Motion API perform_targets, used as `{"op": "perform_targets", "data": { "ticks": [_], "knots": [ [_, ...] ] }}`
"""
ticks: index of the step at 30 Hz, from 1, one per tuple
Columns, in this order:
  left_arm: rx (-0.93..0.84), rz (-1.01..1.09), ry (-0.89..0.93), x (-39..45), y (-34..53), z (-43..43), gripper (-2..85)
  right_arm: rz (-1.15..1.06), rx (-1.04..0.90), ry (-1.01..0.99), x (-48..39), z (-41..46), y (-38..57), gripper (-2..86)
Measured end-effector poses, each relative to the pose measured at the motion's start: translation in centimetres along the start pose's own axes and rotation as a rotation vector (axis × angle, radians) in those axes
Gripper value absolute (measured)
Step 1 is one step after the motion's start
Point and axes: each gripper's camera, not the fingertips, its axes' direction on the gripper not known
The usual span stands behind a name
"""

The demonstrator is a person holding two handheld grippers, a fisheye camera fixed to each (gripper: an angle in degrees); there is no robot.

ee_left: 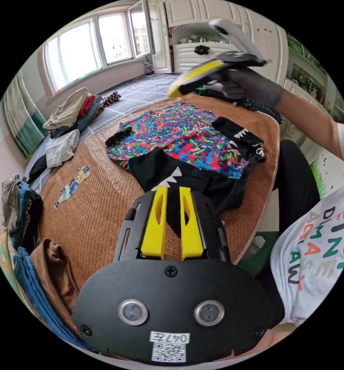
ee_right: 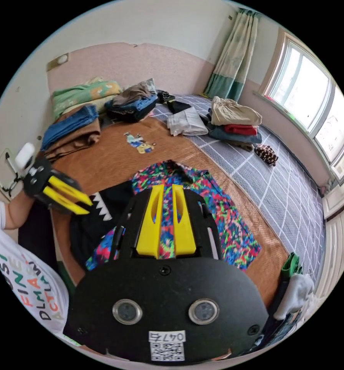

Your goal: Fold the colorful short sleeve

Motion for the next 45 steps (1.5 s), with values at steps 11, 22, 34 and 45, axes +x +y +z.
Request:
{"op": "perform_targets", "data": {
  "ticks": [11, 22, 34, 45],
  "knots": [
    [-0.058, -0.117, 0.070, -4.5, 0.4, 2.4, 3.0, 0.021, -0.332, 0.178, 4.8, 16.7, -6.3, 3.3],
    [-0.059, -0.140, 0.098, -4.6, -0.8, 2.8, -0.4, 0.034, -0.216, 0.133, 6.7, 16.0, -10.0, 3.3],
    [-0.030, 0.005, 0.045, 1.9, -3.6, 0.9, 5.6, -0.007, 0.037, -0.096, -0.6, 2.7, 5.8, 3.1],
    [-0.010, 0.496, -0.015, 17.3, -6.8, 1.1, 12.0, -0.112, -0.133, -0.081, -11.7, -9.6, 37.1, 7.7]
  ]
}}
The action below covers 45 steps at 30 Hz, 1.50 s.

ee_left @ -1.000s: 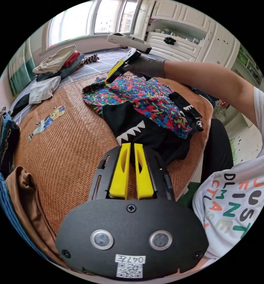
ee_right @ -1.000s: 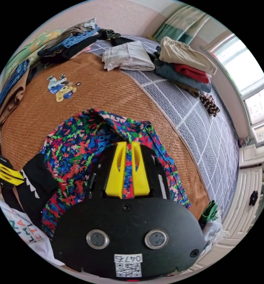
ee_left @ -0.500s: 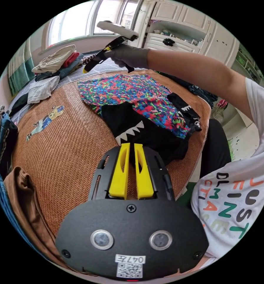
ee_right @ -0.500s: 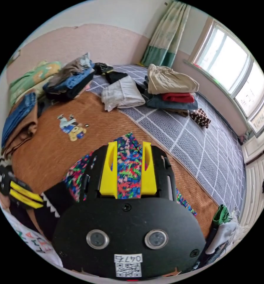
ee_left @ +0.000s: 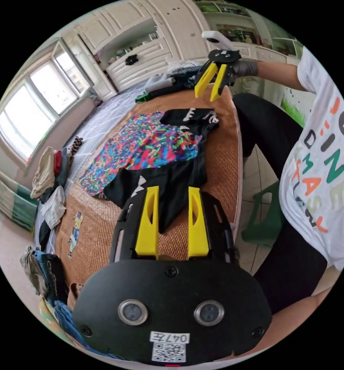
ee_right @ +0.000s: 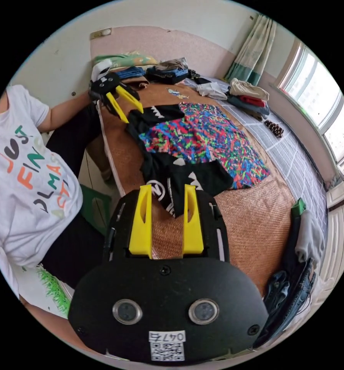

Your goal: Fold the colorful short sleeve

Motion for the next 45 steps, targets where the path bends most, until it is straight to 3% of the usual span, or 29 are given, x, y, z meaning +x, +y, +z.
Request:
{"op": "perform_targets", "data": {
  "ticks": [4, 9, 16, 21, 28, 34, 41, 45],
  "knots": [
    [0.016, -0.035, 0.091, -0.8, -1.8, 0.9, 14.0, -0.035, 0.016, 0.005, -1.8, 2.7, 2.5, 8.2],
    [-0.142, -0.012, 0.121, -0.8, -3.3, 3.3, 15.5, -0.112, -0.034, 0.049, -2.9, 6.4, 2.6, 7.2],
    [-0.203, 0.002, 0.219, -2.6, -5.0, 7.6, 14.2, -0.099, -0.016, 0.029, -1.7, 9.0, 3.1, 2.8],
    [-0.192, -0.063, 0.277, -5.4, -5.4, 10.3, 1.8, -0.098, -0.004, -0.033, -1.5, 10.1, 3.8, 3.7],
    [-0.178, -0.069, 0.230, -4.0, -5.3, 12.8, -0.4, -0.144, -0.009, 0.059, -3.4, 12.4, 4.8, 0.4],
    [-0.161, -0.069, 0.221, -1.3, -3.8, 11.7, -0.4, -0.165, 0.000, -0.061, -3.8, 9.9, 5.5, -0.1],
    [-0.082, 0.005, 0.368, 6.4, 0.3, 5.4, -0.4, -0.277, 0.050, -0.287, -7.7, 4.0, 8.2, 0.0],
    [-0.032, 0.022, 0.393, 3.6, 0.7, 5.9, -0.3, -0.255, 0.071, -0.316, -4.6, 4.3, 8.3, 0.0]
  ]
}}
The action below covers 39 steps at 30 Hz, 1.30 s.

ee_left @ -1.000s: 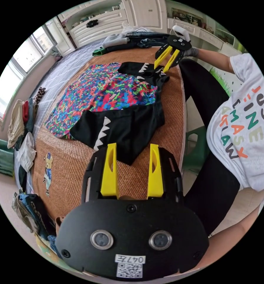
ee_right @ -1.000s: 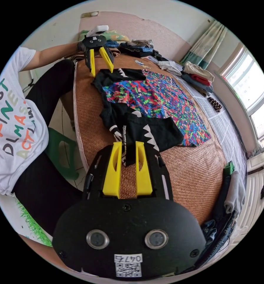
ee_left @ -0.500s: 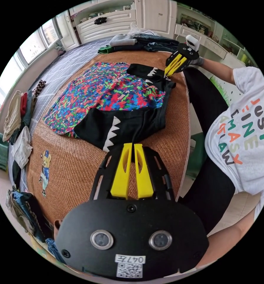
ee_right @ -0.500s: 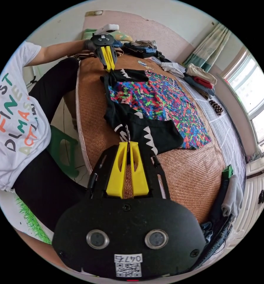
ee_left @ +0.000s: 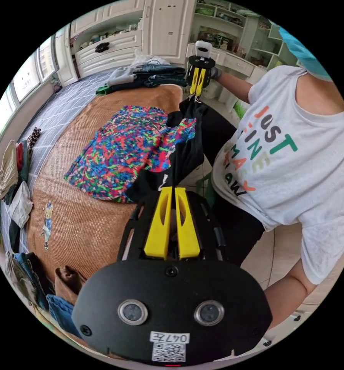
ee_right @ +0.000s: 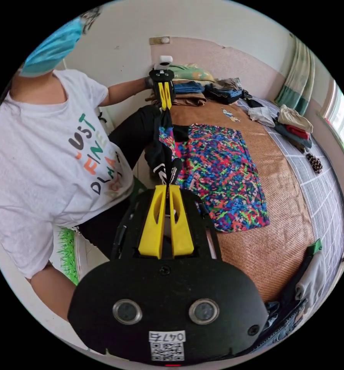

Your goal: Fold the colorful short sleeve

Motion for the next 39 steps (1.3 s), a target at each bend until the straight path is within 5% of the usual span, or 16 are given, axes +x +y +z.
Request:
{"op": "perform_targets", "data": {
  "ticks": [6, 12, 17, 21, 25, 35, 39],
  "knots": [
    [0.112, -0.197, 0.139, -21.4, -1.6, 1.0, 0.9, 0.245, 0.079, -0.065, 16.0, 0.0, 4.6, 0.7],
    [-0.035, -0.627, 0.178, -39.5, 1.6, 10.8, 12.3, 0.762, 0.144, -0.131, 30.6, 5.5, 15.1, 12.3],
    [0.133, -0.763, 0.020, -37.4, 10.4, 9.3, 13.3, 0.926, 0.372, 0.085, 24.7, 2.7, 21.8, 9.1],
    [0.306, -0.804, -0.005, -27.7, 17.8, 6.8, 11.5, 0.869, 0.334, 0.077, 19.5, 2.6, 20.0, 7.6],
    [0.273, -0.945, -0.083, -20.9, 23.4, 8.2, 13.3, 0.709, 0.230, 0.093, 13.3, 3.5, 12.3, 6.6],
    [0.613, -1.153, 0.115, -15.4, 33.5, 13.5, 16.1, 0.331, 0.105, 0.222, 5.0, 7.9, -8.9, 2.7],
    [0.471, -1.149, 0.015, -15.4, 31.2, 14.1, 15.8, 0.297, 0.074, 0.249, 4.1, 9.2, -13.8, 2.1]
  ]
}}
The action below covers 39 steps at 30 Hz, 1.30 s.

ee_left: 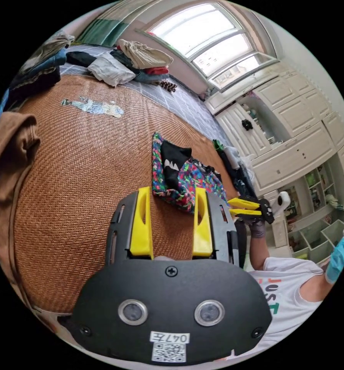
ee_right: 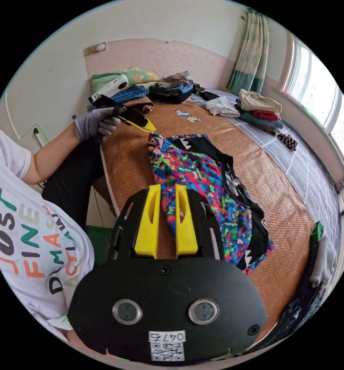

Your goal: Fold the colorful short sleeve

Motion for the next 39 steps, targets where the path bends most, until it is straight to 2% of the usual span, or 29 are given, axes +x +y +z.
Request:
{"op": "perform_targets", "data": {
  "ticks": [3, 5, 7, 9, 12, 15, 20, 22, 24, 27, 29, 33, 39],
  "knots": [
    [0.038, -0.015, -0.092, 0.3, 0.1, 0.5, 14.0, 0.009, 0.008, -0.021, -1.2, 0.6, -1.8, 1.5],
    [0.123, -0.008, -0.084, 0.5, 0.2, -0.8, 12.5, 0.028, 0.005, -0.057, -1.7, 0.9, -2.5, 1.3],
    [0.130, 0.055, -0.097, 1.5, -0.5, -1.6, 11.7, 0.044, 0.005, -0.074, -1.9, 1.0, -2.9, 1.2],
    [-0.046, 0.149, -0.201, 2.6, -2.6, 0.3, 12.2, 0.057, 0.013, -0.096, -1.9, 0.9, -3.2, 1.1],
    [-0.250, 0.258, -0.236, 3.4, -3.6, 3.9, 13.0, 0.085, 0.028, -0.121, -1.8, 0.4, -3.8, 1.1],
    [-0.293, 0.361, -0.307, 4.9, -1.9, 4.1, 12.3, 0.108, 0.037, -0.121, -1.7, -0.2, -4.0, 1.1],
    [-0.259, 0.356, -0.330, 4.8, 1.1, 1.9, 12.9, 0.169, 0.049, -0.124, -1.2, -0.9, -4.0, 0.9],
    [-0.192, 0.318, -0.285, 4.8, 2.4, 0.2, 13.1, 0.190, 0.076, -0.119, -1.0, -1.5, -4.3, 0.8],
    [-0.091, 0.253, -0.105, 4.3, 3.7, -2.0, 12.8, 0.194, 0.111, -0.118, -1.2, -2.2, -4.9, 0.6],
    [-0.068, 0.169, 0.117, 2.5, 4.1, -1.9, 13.6, 0.177, 0.149, -0.119, -2.2, -2.9, -6.0, 0.5],
    [-0.071, 0.120, 0.171, 1.4, 4.3, -1.1, 14.7, 0.167, 0.166, -0.109, -3.3, -3.3, -6.4, 0.4],
    [-0.069, 0.026, 0.181, -0.2, 4.7, 0.4, 15.5, 0.191, 0.195, -0.118, -3.9, -4.0, -5.7, 0.0],
    [-0.059, -0.003, 0.156, 0.4, 4.6, 0.7, 13.0, 0.335, 0.227, -0.097, -2.2, -5.9, -3.5, -0.6]
  ]
}}
